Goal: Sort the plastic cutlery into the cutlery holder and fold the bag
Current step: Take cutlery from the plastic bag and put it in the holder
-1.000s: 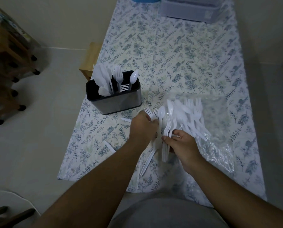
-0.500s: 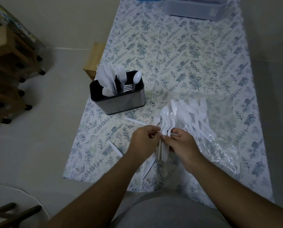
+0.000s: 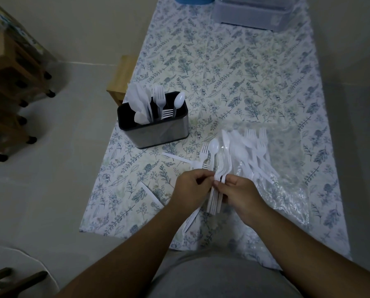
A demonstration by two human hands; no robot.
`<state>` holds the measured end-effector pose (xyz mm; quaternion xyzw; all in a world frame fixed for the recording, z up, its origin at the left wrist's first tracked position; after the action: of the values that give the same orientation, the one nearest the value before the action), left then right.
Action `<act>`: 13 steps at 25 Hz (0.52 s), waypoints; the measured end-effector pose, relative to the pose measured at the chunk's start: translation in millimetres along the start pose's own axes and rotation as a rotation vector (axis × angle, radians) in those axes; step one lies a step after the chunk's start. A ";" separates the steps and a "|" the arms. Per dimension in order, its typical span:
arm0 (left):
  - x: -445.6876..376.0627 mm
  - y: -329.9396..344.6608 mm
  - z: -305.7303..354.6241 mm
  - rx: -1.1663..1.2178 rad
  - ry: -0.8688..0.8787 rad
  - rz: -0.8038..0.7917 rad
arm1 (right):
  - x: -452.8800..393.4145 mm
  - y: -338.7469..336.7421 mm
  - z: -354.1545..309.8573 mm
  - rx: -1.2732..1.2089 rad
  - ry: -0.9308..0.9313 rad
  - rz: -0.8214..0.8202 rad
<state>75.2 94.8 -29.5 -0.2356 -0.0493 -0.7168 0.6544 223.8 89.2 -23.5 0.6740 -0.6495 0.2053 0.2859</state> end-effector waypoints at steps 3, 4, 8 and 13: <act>3.2 -0.2 -1.6 0.076 -0.033 -0.006 | 0.8 -2.2 4.2 0.079 -0.039 0.015; 4.1 -0.1 -1.0 0.140 -0.066 0.001 | 1.3 -1.8 3.9 0.165 -0.077 0.024; 6.2 0.1 -0.7 0.302 -0.147 0.042 | -0.7 3.4 6.3 0.432 -0.148 0.012; 12.3 -6.3 0.9 0.328 -0.137 0.011 | 4.3 0.2 5.0 -0.016 0.031 -0.108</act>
<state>68.9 84.8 -22.3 -0.1740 -0.2090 -0.6779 0.6830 223.4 82.7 -24.4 0.7026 -0.6093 0.1945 0.3121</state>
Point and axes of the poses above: each hand's wrist, its own x-axis away from the middle knuckle, its own y-axis out of the palm, z = x × y, the point moved 1 cm from there along -x, towards the middle knuckle, and after that the axes turned 3 degrees about -z, right-handed, at the moved point
